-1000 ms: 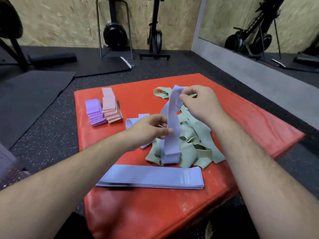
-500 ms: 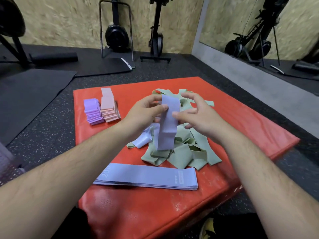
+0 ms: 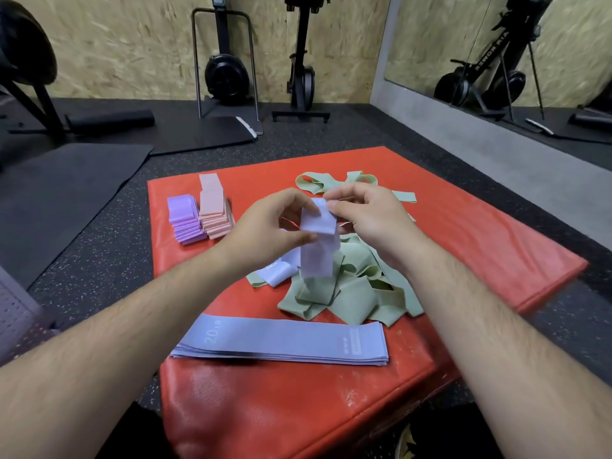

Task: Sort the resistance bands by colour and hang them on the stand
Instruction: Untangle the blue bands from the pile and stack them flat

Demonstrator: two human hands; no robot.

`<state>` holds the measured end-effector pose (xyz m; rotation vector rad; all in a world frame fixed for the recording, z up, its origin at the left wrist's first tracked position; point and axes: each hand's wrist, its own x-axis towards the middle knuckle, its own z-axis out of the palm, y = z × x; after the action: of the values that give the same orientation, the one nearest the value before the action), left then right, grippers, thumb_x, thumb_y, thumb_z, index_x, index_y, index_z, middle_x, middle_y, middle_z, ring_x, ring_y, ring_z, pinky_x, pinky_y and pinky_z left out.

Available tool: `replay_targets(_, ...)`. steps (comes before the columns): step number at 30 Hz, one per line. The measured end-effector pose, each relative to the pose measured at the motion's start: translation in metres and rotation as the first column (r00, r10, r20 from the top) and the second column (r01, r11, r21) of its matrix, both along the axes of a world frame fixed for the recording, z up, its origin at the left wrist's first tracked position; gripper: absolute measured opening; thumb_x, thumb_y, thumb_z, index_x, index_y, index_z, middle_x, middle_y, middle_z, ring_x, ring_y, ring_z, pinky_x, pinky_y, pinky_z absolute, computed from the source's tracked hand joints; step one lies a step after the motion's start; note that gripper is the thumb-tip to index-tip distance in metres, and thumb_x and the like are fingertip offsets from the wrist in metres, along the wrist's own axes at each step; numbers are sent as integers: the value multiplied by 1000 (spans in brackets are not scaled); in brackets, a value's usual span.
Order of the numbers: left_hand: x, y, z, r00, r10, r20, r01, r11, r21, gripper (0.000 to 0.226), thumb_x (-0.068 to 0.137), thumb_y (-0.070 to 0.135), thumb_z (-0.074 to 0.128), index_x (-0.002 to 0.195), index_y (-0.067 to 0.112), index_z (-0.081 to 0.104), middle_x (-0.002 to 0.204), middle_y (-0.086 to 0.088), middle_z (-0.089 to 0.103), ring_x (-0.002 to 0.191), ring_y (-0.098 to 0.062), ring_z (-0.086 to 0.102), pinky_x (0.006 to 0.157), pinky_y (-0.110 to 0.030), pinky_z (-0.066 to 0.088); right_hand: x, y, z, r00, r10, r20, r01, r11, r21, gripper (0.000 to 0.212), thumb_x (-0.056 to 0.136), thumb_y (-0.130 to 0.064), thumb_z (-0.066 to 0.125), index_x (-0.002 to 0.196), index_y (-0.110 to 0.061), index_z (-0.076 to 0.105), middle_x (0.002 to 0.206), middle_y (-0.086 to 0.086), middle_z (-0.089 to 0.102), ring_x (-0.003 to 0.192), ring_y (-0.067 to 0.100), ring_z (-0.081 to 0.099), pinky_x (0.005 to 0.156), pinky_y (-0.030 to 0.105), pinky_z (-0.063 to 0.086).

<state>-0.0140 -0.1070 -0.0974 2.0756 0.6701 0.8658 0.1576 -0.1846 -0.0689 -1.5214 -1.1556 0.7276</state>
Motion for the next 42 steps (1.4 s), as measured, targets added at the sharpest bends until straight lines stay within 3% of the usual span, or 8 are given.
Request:
replay_targets(7, -3, 2, 2, 992, 125, 26, -127, 980, 156, 4, 88, 16, 75, 90, 15, 72, 86, 7, 72, 79, -8, 67, 74, -26, 54, 0, -4, -3, 997, 26, 70, -28, 999, 26, 18, 89, -33, 74, 93, -16, 74, 84, 8, 68, 77, 12, 65, 65, 24, 53)
replay_targets(13, -7, 6, 4, 990, 135, 31, -139, 960, 245, 5, 91, 25, 71, 93, 21, 70, 86, 2, 59, 73, -9, 56, 71, -25, 48, -3, 1, -17, 894, -45, 445, 3, 995, 96, 14, 82, -21, 78, 80, -31, 69, 98, -6, 59, 80, 7, 60, 73, 13, 44)
replay_targets(17, -8, 8, 5, 946, 308, 99, -302, 951, -66, 12, 93, 29, 69, 96, 18, 66, 67, -5, 59, 56, -18, 59, 59, -34, 54, -12, 6, -18, 904, -94, 417, 6, 978, 208, 6, 84, -13, 72, 81, -18, 68, 86, -2, 66, 76, 10, 61, 68, 18, 47)
replay_targets(22, -8, 1, 9, 961, 222, 162, -140, 902, -408, 29, 97, 33, 63, 97, 4, 68, 84, -7, 70, 75, -17, 70, 64, -29, 56, -33, 12, -22, 878, -47, 477, -93, 960, 266, 9, 81, -6, 70, 80, -13, 66, 82, -1, 63, 74, 10, 59, 65, 14, 44)
replay_targets(25, -16, 7, 7, 957, 238, 164, -160, 909, -384, 8, 92, 14, 68, 99, 11, 71, 81, -5, 71, 74, -16, 67, 68, -31, 57, -41, 17, -26, 887, 64, 458, -165, 969, 185, 9, 80, -12, 76, 83, -16, 68, 88, -2, 62, 76, 6, 61, 70, 13, 45)
replay_targets(33, -42, 11, 4, 953, 295, -67, -293, 956, 30, 24, 90, 8, 64, 104, 25, 74, 76, 18, 60, 61, 9, 52, 63, -14, 38, -47, 36, -30, 884, 169, 436, -239, 965, 111, 32, 94, -8, 61, 125, -15, 60, 120, -7, 62, 108, 0, 53, 89, 0, 33)
replay_targets(37, -56, 12, 2, 943, 331, -29, -326, 940, 104, 25, 91, 7, 62, 104, 25, 74, 81, 17, 59, 65, 8, 51, 62, -10, 37, -56, 45, -38, 859, 293, 420, -293, 954, -66, 9, 94, -18, 64, 100, -12, 62, 93, 1, 66, 83, 13, 58, 82, 32, 48)
replay_targets(42, -76, 21, 2, 919, 394, 5, -393, 918, 42, 23, 93, 6, 61, 104, 22, 74, 73, 10, 56, 60, 2, 48, 58, -15, 42, -48, 45, -36, 856, 313, 411, -283, 950, -134, 9, 90, -22, 71, 91, -16, 65, 82, -4, 66, 71, 7, 56, 68, 26, 46)
